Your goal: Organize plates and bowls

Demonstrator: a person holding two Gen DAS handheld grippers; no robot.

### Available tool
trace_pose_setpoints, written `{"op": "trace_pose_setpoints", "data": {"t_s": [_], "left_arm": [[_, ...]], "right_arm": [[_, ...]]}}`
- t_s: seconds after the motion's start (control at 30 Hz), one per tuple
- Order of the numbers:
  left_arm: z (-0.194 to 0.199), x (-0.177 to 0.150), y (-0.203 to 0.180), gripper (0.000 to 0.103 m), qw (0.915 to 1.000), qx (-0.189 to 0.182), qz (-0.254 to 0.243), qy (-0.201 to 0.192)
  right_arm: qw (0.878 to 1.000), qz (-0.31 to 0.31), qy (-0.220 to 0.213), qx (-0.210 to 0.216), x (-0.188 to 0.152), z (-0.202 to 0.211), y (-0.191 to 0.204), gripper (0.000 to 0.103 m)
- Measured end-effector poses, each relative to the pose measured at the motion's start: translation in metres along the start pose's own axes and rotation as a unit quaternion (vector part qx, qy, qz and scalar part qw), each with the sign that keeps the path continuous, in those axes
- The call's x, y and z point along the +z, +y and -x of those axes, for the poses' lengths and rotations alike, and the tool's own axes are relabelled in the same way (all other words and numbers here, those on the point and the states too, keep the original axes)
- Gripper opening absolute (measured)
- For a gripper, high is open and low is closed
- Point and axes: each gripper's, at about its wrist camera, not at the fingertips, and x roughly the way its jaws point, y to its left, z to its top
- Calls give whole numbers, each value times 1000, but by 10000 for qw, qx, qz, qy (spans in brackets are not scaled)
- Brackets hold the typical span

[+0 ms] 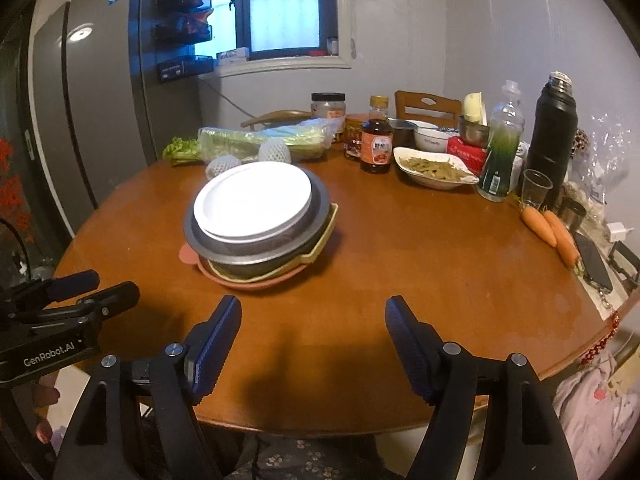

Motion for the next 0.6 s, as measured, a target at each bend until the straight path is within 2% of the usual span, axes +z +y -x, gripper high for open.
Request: {"op": "trace_pose_setpoints", "data": {"t_s": [0.6], "left_arm": [[-5, -8, -2, 66, 9997, 131, -18, 187]], "right_arm": [[9999, -127, 90, -25, -8, 0, -5, 76]]}}
